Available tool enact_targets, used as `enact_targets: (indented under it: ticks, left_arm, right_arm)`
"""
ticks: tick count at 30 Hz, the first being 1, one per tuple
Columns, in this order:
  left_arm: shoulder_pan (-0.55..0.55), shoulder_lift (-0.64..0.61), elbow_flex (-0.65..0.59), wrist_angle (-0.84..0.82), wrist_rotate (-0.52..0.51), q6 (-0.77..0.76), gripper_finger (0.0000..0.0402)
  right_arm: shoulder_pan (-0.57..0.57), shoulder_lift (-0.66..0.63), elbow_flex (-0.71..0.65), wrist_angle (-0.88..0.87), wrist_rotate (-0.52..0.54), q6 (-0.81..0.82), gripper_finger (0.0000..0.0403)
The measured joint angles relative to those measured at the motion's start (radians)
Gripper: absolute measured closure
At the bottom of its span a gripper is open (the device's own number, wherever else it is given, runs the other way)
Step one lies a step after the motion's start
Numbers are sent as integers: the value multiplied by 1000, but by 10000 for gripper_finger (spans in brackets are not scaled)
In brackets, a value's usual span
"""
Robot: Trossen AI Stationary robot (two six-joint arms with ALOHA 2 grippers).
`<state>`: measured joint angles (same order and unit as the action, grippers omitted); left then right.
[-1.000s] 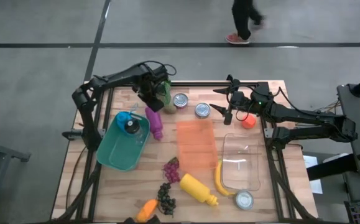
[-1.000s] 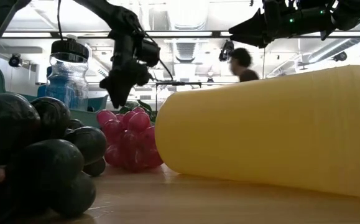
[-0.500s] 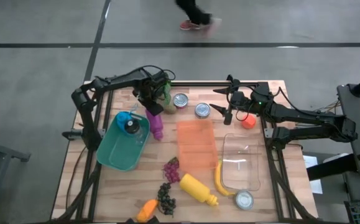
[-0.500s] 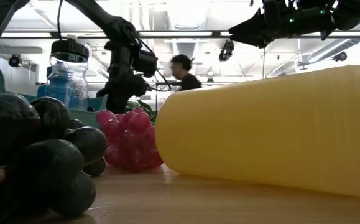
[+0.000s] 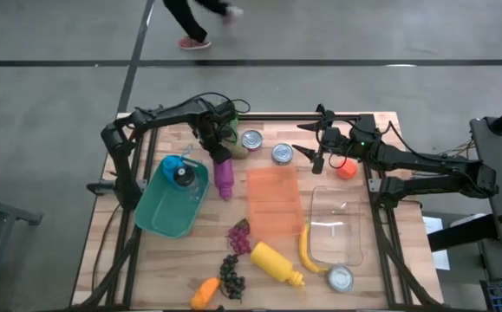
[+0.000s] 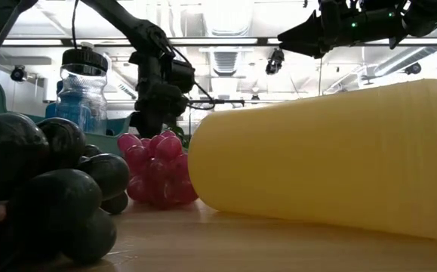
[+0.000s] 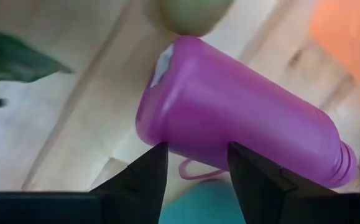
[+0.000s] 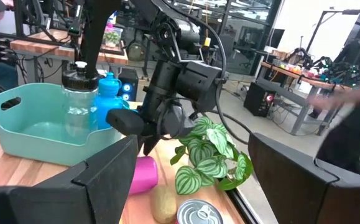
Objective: Pick & Place Food Item
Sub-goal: Put the violet water bottle into the green bin
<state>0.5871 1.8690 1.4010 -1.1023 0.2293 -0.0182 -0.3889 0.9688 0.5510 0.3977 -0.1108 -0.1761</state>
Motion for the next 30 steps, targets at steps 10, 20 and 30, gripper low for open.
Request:
enact_targets:
  ticks: [10,20,30]
  left_arm:
    - [-101,0,0,7,41,72,231]
    - [-192,0,0,11,74,74,231]
    - [-279,0,0,3,86,68,231]
  right_arm:
    - [0,0,0,0,0,0,97]
    - [0,0,0,0,0,0,97]
    - [0,0,0,0,0,0,97]
